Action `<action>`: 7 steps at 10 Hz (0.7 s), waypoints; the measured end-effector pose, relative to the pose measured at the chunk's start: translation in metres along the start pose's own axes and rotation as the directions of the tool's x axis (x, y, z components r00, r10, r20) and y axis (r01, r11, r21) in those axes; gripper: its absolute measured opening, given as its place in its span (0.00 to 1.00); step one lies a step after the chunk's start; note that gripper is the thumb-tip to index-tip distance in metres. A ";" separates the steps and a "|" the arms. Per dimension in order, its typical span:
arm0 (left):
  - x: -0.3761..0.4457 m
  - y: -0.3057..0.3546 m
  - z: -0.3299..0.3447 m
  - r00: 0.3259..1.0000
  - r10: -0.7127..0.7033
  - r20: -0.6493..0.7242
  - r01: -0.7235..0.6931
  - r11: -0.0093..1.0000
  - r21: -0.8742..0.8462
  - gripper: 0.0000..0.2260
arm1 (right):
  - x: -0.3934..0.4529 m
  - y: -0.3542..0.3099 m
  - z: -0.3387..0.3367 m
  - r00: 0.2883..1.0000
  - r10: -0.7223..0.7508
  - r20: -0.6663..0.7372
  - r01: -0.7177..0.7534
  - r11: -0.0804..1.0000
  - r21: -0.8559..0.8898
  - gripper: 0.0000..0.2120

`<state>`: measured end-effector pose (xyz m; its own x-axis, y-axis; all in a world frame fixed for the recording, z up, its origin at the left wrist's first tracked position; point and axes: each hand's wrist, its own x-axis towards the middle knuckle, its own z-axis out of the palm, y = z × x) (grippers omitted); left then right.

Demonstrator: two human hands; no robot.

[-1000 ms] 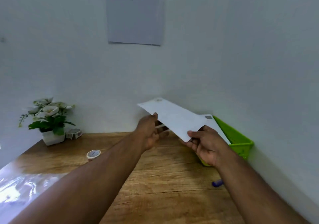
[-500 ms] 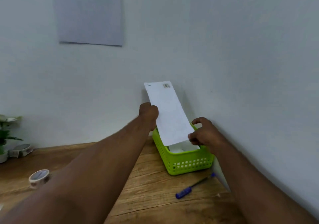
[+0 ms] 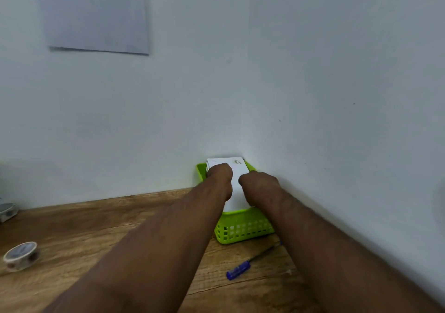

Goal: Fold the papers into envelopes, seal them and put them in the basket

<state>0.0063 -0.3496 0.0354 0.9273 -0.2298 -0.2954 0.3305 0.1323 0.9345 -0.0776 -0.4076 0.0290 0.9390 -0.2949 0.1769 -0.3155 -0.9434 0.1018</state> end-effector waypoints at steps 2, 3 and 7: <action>-0.004 -0.009 -0.004 0.997 -0.080 -0.005 0.080 0.997 0.004 0.16 | 0.015 0.002 0.013 0.984 -0.016 0.178 0.002 0.997 0.083 0.12; -0.004 -0.011 -0.004 0.997 -0.073 0.013 0.072 0.997 0.042 0.13 | 0.022 0.006 0.015 0.980 -0.019 0.200 -0.003 0.994 0.111 0.13; -0.024 0.019 -0.049 0.938 0.345 -0.020 -0.335 0.923 0.190 0.24 | 0.029 -0.008 -0.010 0.997 0.001 -0.075 0.017 0.969 0.246 0.11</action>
